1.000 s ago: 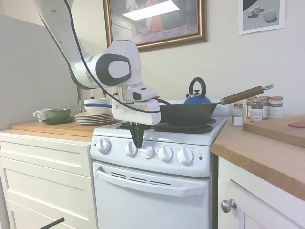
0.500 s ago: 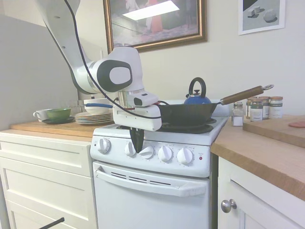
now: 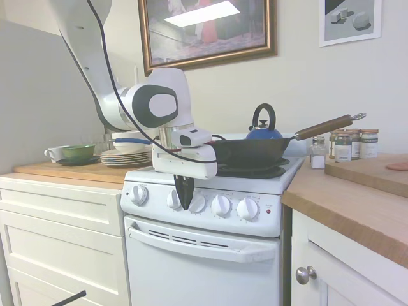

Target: Turn on the stove on the top left

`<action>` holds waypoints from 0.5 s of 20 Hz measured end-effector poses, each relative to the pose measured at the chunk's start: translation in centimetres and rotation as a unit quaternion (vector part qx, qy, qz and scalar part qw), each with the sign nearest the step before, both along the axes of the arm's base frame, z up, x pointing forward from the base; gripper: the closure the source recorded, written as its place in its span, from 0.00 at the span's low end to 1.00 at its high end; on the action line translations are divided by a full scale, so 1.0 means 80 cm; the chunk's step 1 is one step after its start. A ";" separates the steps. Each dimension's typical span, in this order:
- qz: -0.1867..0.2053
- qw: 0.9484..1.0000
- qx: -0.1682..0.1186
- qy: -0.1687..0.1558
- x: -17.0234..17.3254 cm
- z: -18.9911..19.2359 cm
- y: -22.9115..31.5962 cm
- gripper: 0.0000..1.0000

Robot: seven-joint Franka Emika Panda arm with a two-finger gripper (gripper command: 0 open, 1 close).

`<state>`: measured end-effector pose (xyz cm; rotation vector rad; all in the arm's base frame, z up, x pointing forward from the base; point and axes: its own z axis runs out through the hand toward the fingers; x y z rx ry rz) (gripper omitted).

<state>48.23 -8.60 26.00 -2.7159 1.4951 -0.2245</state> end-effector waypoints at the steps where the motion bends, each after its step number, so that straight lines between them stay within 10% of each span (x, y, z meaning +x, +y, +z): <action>1: 0.000 1.000 -0.003 0.001 0.000 0.000 0.000 1.00; 10: 0.019 1.000 -0.002 -0.004 0.002 0.005 0.011 1.00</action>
